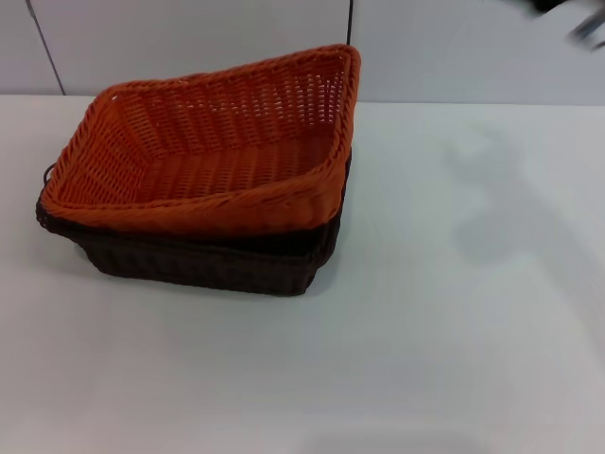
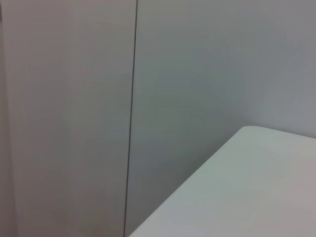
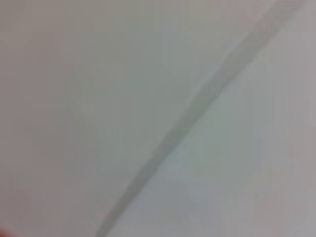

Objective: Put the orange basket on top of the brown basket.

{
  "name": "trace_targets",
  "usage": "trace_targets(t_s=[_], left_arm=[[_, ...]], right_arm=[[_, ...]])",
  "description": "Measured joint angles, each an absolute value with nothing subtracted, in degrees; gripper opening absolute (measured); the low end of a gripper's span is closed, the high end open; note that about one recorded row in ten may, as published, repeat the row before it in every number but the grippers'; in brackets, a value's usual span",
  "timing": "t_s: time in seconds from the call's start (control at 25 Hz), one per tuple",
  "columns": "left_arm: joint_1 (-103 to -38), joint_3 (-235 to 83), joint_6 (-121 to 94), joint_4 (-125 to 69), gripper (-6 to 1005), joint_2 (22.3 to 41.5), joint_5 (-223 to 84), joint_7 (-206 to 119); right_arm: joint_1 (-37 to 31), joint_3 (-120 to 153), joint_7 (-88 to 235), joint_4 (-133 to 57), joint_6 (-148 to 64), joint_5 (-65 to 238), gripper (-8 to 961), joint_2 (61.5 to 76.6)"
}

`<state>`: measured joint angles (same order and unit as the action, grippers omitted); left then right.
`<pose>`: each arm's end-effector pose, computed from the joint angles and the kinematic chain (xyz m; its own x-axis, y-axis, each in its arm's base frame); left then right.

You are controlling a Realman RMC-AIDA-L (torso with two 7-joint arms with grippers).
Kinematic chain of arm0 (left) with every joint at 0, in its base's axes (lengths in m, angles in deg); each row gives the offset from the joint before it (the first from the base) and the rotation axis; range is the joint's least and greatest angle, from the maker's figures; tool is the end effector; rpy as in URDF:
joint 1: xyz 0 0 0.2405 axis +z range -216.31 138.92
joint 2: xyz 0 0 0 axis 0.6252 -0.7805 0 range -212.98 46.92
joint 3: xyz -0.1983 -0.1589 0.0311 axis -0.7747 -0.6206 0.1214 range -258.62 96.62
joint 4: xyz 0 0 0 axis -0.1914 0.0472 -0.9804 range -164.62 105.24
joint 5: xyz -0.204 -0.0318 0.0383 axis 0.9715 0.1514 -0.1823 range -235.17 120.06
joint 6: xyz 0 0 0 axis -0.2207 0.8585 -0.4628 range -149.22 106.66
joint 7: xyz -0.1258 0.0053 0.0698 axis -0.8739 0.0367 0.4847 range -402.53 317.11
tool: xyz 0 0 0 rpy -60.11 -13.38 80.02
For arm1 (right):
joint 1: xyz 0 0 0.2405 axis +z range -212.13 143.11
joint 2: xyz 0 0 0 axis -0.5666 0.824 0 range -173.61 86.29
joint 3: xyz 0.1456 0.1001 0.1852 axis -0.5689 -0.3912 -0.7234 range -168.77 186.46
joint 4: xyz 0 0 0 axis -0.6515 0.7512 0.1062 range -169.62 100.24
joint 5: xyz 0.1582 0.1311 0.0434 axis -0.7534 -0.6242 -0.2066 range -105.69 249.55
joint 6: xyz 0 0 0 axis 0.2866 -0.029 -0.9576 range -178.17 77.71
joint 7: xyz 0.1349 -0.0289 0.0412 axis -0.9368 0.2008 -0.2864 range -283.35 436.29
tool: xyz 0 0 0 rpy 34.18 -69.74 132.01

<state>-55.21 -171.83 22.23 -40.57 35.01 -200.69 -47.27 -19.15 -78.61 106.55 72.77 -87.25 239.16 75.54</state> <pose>-0.4542 0.2768 0.0364 0.5378 0.2415 0.8077 0.6679 0.4626 -0.5830 0.0968 0.3731 0.0942 0.9903 0.0164 -0.1382 -0.1262 -0.3138 -0.9411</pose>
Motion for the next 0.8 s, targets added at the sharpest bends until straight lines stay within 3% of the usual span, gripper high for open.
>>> trace_targets(t_s=[0.12,0.32,0.52,0.8], left_arm=[[-55.23,-171.81,22.76,-40.54,777,35.09,-200.83,-47.5],[-54.81,-171.42,26.91,-40.63,774,35.42,-200.91,-47.87],[-54.26,-171.36,29.98,-40.71,773,35.51,-200.95,-47.87],[-52.69,-170.54,36.25,-40.79,773,35.64,-201.0,-49.55]], right_arm=[[-26.1,-80.45,98.65,62.21,-65.39,238.93,646,75.71],[-32.21,-78.25,84.04,44.37,-35.75,238.58,646,75.85],[-32.75,-75.63,73.13,22.96,-4.11,234.35,646,75.78],[-30.99,-72.2,72.62,9.74,12.19,229.79,646,75.63]])
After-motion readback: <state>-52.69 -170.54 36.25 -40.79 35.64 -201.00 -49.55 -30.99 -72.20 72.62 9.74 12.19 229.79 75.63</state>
